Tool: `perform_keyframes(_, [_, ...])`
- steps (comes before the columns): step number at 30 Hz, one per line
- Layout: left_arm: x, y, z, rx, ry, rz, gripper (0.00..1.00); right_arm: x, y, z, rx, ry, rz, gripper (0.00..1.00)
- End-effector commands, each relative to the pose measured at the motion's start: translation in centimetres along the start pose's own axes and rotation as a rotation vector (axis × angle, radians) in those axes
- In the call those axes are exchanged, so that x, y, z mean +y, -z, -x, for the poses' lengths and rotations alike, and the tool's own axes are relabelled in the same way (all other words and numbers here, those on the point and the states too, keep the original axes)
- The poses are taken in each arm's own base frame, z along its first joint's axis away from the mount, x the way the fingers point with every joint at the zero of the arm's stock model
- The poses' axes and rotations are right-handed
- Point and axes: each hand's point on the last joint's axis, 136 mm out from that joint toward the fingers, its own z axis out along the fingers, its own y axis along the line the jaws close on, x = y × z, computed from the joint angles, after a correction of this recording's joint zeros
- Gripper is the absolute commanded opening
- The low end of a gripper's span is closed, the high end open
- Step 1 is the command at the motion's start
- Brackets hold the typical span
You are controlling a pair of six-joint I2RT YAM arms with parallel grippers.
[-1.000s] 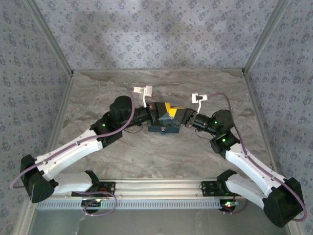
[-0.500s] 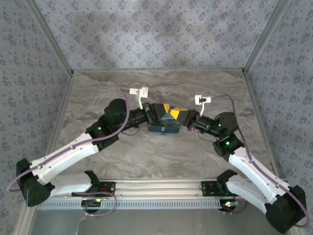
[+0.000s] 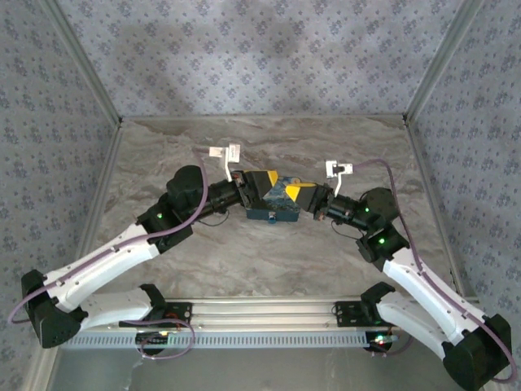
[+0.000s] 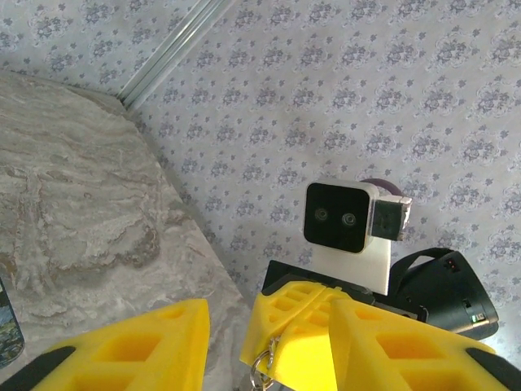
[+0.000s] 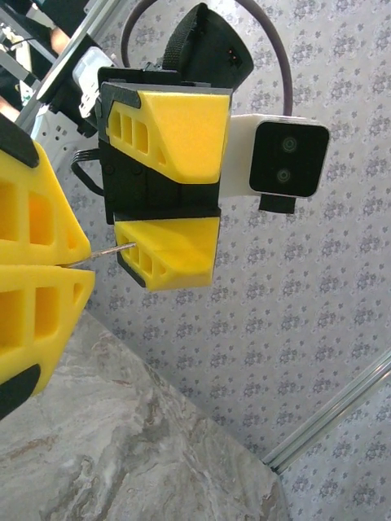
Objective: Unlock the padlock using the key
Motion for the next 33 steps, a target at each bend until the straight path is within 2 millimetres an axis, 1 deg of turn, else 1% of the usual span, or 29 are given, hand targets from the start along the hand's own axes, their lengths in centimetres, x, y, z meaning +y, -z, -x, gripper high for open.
perform_keyframes(1, [0.1,-0.6,-0.6,0.028,0.018,-0.010,0.42,0.3,0.3,0.0,-0.003,0.028,-0.002,0.00])
perform_keyframes(3, [0.1,-1.2,-1.1,0.048,0.024,-0.015,0.42,0.4,0.3,-0.1,0.004,0.028,-0.001,0.00])
perform_keyframes(6, [-0.1,-2.1,-1.6,0.071,0.028,-0.026,0.35,0.3,0.3,-0.3,0.011,0.026,-0.005,0.00])
perform_keyframes(8, [-0.3,-2.5,-1.8,0.081,0.029,-0.033,0.27,0.3,0.4,-0.3,0.009,0.027,-0.006,0.00])
perform_keyframes(12, [-0.5,-2.9,-2.0,0.083,0.028,-0.043,0.15,0.3,0.4,-0.4,0.018,0.028,-0.014,0.00])
perform_keyframes(13, [-0.5,-2.9,-1.9,0.083,0.027,-0.045,0.11,0.2,0.4,-0.4,0.019,0.027,-0.016,0.00])
perform_keyframes(14, [-0.5,-2.9,-2.0,0.084,0.025,-0.043,0.02,0.2,0.4,-0.3,0.017,0.028,-0.017,0.00])
perform_keyframes(15, [-0.4,-2.9,-2.0,0.084,0.025,-0.040,0.00,0.0,0.5,-0.3,0.012,0.026,-0.024,0.00])
perform_keyframes(21, [0.2,-2.1,-1.7,0.057,0.013,-0.012,0.00,-0.4,0.7,0.3,-0.006,0.026,-0.048,0.00])
perform_keyframes(22, [0.4,-2.0,-1.8,0.057,0.011,-0.002,0.02,-0.5,0.7,0.3,-0.001,0.024,-0.052,0.00])
perform_keyframes(24, [0.9,-1.6,-1.8,0.054,0.007,0.030,0.34,-0.8,0.7,0.3,0.008,0.027,-0.076,0.00])
perform_keyframes(26, [1.7,-1.0,-1.8,0.048,0.005,0.075,0.49,-1.3,0.8,0.3,0.014,0.030,-0.112,0.00])
perform_keyframes(28, [2.9,-0.1,-2.1,0.043,0.004,0.134,0.56,-2.1,1.1,0.4,0.021,0.030,-0.164,0.00])
perform_keyframes(29, [3.8,0.4,-2.3,0.042,-0.002,0.173,0.57,-2.5,1.2,0.5,0.027,0.035,-0.197,0.00])
perform_keyframes(31, [5.7,1.6,-2.9,0.048,-0.002,0.259,0.63,-3.9,1.7,0.3,0.039,0.033,-0.276,0.00])
perform_keyframes(33, [7.6,2.7,-3.9,0.063,-0.001,0.332,0.67,-5.3,2.3,0.4,0.047,0.034,-0.355,0.00])
